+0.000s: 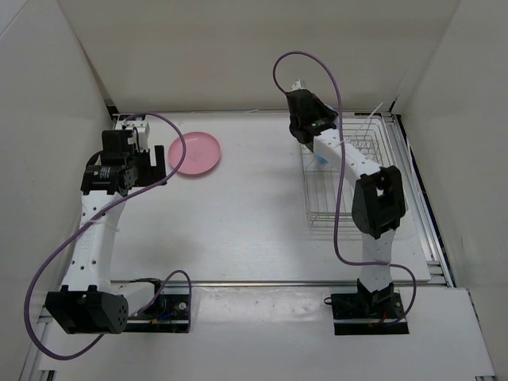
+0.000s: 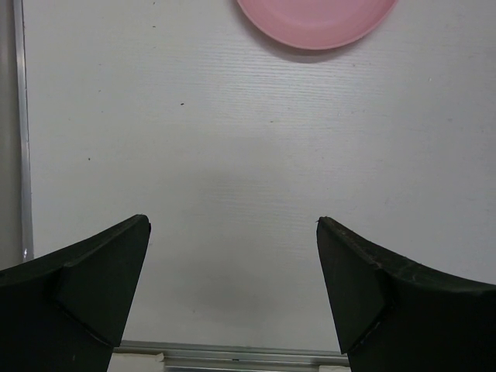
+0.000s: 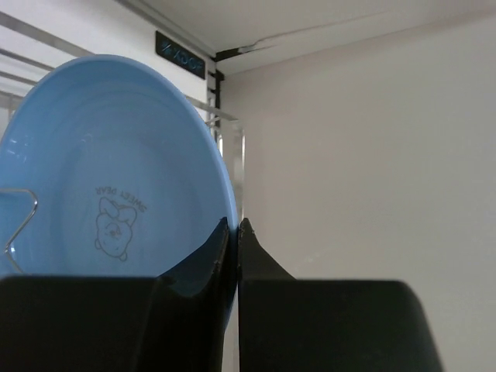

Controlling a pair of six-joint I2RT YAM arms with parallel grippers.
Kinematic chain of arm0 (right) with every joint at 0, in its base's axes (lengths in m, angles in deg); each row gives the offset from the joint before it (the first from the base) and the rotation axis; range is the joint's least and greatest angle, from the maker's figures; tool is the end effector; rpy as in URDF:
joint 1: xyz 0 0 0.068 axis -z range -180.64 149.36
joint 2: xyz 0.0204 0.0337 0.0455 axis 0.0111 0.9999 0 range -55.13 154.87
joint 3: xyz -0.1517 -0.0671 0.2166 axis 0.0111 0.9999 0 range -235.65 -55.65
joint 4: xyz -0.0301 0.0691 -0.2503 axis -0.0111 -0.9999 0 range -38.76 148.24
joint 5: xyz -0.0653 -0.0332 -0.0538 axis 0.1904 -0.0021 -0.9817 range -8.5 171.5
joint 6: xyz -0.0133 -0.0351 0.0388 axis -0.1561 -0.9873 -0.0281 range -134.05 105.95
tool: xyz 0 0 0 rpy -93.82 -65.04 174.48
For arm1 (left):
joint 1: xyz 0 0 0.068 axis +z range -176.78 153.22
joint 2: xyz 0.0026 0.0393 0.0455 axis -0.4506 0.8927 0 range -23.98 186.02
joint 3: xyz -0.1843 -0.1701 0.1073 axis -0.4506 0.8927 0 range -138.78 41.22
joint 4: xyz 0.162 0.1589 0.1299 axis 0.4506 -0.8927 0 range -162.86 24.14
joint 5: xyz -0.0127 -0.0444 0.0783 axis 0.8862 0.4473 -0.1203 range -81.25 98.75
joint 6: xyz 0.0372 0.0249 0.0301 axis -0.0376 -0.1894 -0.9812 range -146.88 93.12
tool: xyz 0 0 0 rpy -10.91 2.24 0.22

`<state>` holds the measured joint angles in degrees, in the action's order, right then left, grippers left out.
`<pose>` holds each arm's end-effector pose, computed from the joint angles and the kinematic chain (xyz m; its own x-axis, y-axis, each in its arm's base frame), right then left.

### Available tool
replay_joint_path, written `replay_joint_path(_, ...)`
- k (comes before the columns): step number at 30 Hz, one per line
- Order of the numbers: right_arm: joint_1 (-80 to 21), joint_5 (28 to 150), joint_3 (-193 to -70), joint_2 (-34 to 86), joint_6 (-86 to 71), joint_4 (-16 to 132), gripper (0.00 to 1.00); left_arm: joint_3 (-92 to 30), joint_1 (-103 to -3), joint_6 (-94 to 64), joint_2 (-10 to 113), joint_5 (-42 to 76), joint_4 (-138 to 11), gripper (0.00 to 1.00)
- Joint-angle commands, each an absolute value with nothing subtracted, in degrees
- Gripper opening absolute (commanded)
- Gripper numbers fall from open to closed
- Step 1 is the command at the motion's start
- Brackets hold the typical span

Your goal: Unload the plates from the dish rack

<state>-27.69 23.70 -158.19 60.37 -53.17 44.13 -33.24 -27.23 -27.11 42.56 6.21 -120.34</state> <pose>0.4310 0.1863 0.3129 -0.5849 -0.6762 -0.4478 0.0768 0.5035 -0.8606 0.2247 -0.0001 0.3693 -0.7263 0.0097 -0.6873 -0.0197 0.9992 0.0350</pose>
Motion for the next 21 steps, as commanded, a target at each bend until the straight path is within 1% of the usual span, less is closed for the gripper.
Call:
replay_joint_path(1,-27.44,17.78,-156.55,56.32,-62.91,58.14,0.00,-31.39,-27.22,-27.84,42.73,7.52,-117.46,1.00)
replay_joint_path(4,-27.44,17.08,-155.31,53.42,-66.17,60.95,0.00,-30.24,-27.22,-29.07,43.25,7.52,-114.73,1.00)
replay_joint_path(8,-27.44,18.38,-151.98,45.34,-67.32,60.80,0.00,-35.15,-27.22,-29.07,46.32,9.01,-114.11,1.00)
replay_joint_path(11,-27.44,19.27,-151.36,39.89,-64.69,56.41,0.00,-41.03,-27.75,-29.07,49.84,12.43,-114.72,1.00)
replay_joint_path(13,-27.44,21.46,-151.36,36.64,-59.95,52.90,0.00,-43.23,-29.50,-28.02,51.50,13.06,-114.12,1.00)
replay_joint_path(14,-27.44,22.78,-152.06,35.75,-57.58,46.96,0.00,-43.85,-30.20,-28.02,52.04,14.80,-113.50,1.00)
replay_joint_path(15,-27.44,24.44,-153.89,34.96,-51.90,43.34,0.00,-44.56,-30.99,-28.02,52.65,15.69,-113.49,1.00)
replay_joint_path(16,-27.44,30.64,-155.04,33.39,-48.37,34.08,0.00,-46.65,-32.83,-28.02,54.66,18.13,-114.02,1.00)
replay_joint_path(18,-27.44,40.93,-158.02,30.93,-37.94,25.15,0.00,-48.77,-35.03,-28.90,56.95,21.57,-116.13,1.00)
replay_joint_path(19,-27.44,47.86,-158.04,29.87,-35.87,18.76,0.00,-50.09,-37.57,-29.59,58.53,24.80,-116.13,1.00)
replay_joint_path(20,-26.92,54.63,-157.52,28.72,-34.29,17.13,0.00,-50.62,-39.07,-30.56,59.15,26.40,-116.13,1.00)
replay_joint_path(21,-26.92,67.05,-154.99,26.19,-33.49,15.28,0.00,-52.46,-42.31,-31.09,60.64,28.68,-116.83,1.00)
